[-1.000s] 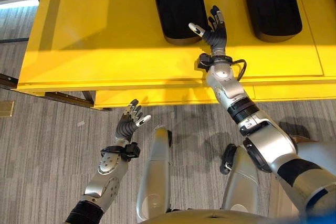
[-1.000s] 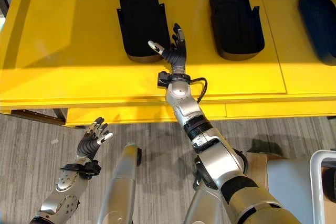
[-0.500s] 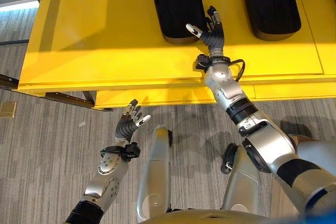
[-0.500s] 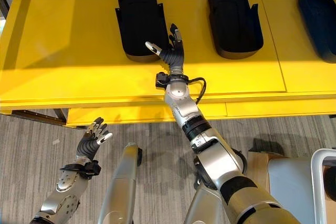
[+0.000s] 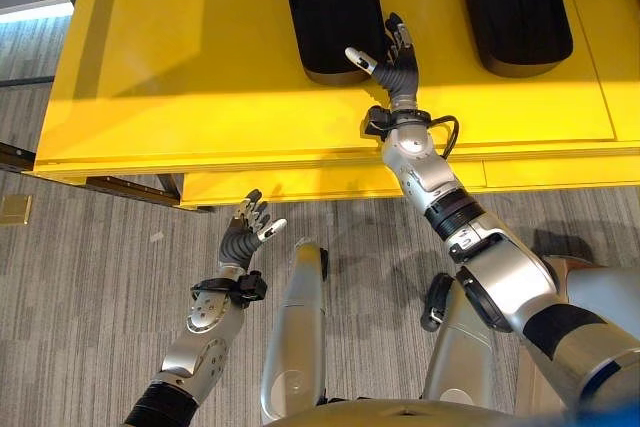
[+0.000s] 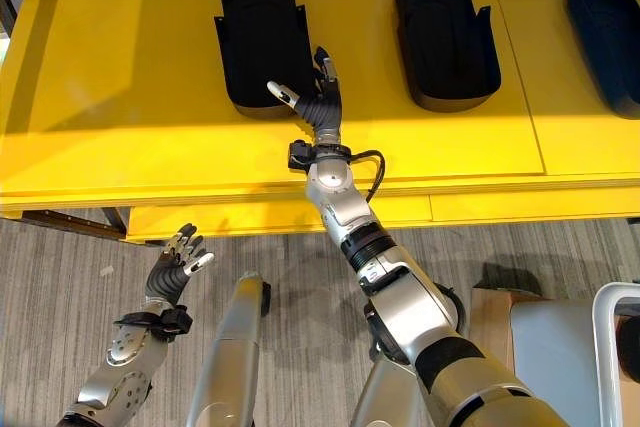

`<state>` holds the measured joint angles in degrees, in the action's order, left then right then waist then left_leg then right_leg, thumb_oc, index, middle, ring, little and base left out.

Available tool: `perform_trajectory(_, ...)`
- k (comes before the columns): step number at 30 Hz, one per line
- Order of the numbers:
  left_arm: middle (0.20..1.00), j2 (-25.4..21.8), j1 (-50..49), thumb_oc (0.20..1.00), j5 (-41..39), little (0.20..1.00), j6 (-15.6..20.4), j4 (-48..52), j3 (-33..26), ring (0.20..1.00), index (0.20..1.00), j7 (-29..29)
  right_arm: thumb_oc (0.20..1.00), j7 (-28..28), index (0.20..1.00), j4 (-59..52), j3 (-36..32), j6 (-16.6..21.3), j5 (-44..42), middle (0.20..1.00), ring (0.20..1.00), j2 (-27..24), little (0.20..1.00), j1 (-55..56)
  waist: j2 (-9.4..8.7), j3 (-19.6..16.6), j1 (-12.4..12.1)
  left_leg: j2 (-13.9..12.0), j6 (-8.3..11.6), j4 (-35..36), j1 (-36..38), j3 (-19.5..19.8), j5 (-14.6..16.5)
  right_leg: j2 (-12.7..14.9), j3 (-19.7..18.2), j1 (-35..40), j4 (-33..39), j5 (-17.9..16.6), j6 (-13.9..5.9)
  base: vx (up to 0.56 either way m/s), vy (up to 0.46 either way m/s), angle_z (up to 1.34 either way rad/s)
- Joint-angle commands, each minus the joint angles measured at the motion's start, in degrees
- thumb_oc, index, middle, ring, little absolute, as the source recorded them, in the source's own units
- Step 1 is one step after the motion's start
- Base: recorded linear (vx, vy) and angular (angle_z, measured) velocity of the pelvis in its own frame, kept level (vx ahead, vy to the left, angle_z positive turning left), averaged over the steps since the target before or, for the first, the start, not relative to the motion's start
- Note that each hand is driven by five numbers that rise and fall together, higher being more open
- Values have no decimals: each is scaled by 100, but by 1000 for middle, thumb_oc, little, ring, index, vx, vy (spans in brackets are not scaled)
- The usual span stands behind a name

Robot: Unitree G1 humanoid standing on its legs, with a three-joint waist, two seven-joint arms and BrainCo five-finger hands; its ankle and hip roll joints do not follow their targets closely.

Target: Move parts from the plastic box to the shelf.

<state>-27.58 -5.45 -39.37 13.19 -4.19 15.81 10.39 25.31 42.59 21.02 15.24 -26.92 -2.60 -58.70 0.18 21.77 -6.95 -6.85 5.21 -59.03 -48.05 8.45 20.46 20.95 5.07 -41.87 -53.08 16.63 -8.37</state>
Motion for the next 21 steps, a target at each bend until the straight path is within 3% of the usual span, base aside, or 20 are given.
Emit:
perform_trajectory(1,1000,-199,85,1000,-47,1000,368,222,232,1000,1000,69,1000,-166,1000,199,24,28,-191,1000,1000,524,1000,2,-56,-3,-272,61,-170,62,-372,26,-375,-100,-227,-335,-473,71,403,0,0,0)
perform_trajectory(21,1000,-186,116,1000,-35,1000,391,209,241,1000,1000,134,1000,-244,1000,186,201,32,-278,1000,1000,737,1000,231,-31,74,-277,77,-168,92,-339,13,-398,-94,-242,-302,-480,75,394,0,0,0)
